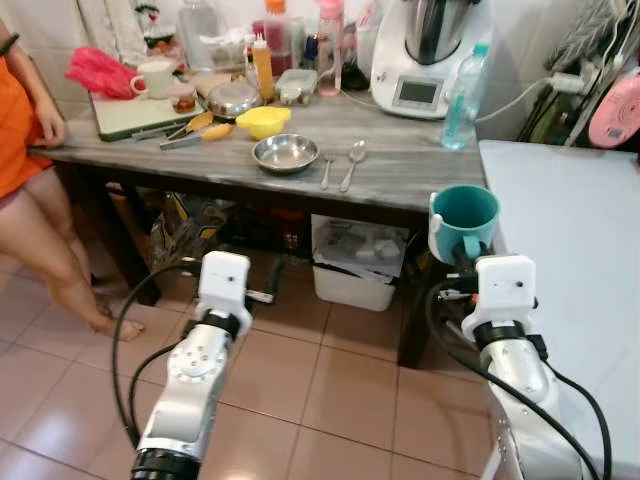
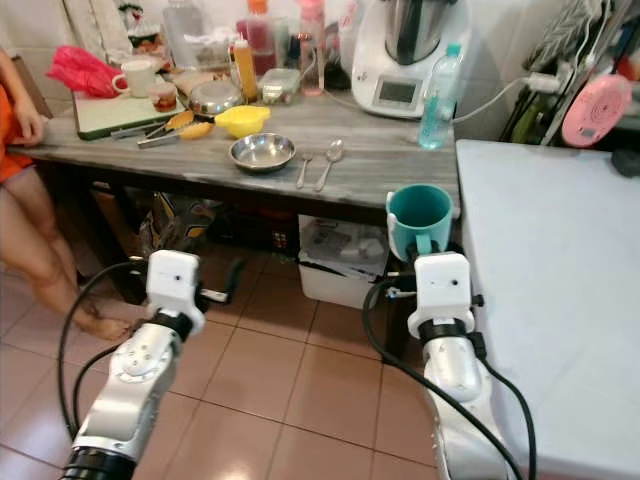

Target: Setting the table

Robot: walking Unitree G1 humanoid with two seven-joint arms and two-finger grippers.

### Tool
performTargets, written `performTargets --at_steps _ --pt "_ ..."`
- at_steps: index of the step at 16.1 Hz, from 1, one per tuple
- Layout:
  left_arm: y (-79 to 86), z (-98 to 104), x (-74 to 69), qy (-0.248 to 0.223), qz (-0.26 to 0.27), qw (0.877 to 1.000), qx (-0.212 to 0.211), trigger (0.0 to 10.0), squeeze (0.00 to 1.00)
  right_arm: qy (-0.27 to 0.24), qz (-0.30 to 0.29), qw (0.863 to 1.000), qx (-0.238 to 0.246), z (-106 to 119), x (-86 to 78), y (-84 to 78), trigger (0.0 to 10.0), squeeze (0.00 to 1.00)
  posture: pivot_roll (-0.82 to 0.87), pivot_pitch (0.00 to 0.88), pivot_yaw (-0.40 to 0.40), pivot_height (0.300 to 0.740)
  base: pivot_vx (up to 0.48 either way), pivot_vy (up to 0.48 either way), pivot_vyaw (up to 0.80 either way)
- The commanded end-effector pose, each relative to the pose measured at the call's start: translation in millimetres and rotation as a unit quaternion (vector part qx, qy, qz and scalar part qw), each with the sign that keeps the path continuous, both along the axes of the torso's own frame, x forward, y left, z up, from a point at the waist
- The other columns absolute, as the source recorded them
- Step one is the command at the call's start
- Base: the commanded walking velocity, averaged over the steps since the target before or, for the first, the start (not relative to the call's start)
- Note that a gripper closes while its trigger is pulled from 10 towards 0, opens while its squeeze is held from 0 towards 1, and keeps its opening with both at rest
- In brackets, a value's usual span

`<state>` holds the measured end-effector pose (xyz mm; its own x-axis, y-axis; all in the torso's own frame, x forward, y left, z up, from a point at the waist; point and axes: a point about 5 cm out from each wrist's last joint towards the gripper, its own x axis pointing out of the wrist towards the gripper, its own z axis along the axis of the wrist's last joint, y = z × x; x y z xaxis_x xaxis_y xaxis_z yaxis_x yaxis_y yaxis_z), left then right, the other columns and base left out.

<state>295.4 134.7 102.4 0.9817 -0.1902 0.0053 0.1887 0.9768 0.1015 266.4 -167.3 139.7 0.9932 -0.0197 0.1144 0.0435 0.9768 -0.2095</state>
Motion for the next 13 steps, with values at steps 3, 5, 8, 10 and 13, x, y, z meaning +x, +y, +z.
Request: performTargets --at_steps 3,5,8,10,13 --pt "-4.1 1.0 0.9 -0.002 -0.009 1.0 0.003 10.0 0.0 -0.012 -0.011 1.0 -0.005 5.2 0.2 -4.2 10.0 0.0 -0.17 0.0 0.042 0.74 0.0 0.358 0.0" --pt "-4.7 1.0 1.5 -0.001 -0.013 1.0 0.005 10.0 0.0 -0.013 -0.014 1.0 -0.006 5.4 0.5 -5.5 10.0 0.0 -0.16 0.0 0.041 0.74 0.0 0.36 0.0" --pt "-5.1 0.9 1.6 -0.001 -0.014 1.0 0.007 10.0 0.0 -0.014 -0.017 1.0 -0.009 5.5 0.8 -6.4 10.0 0.0 -0.16 0.0 0.042 0.74 0.0 0.381 0.0" --pt "-5.3 0.7 1.7 0.0 -0.014 1.0 0.007 10.0 0.0 -0.014 -0.017 1.0 -0.01 5.6 0.9 -6.8 10.0 0.0 -0.16 0.0 0.04 0.74 0.0 0.399 0.0" --pt "-6.1 0.4 1.7 -0.002 -0.011 1.0 0.006 10.0 0.0 -0.015 -0.02 1.0 -0.012 6.2 1.1 -7.8 10.0 0.0 -0.17 0.0 0.038 0.74 0.0 0.371 0.0"
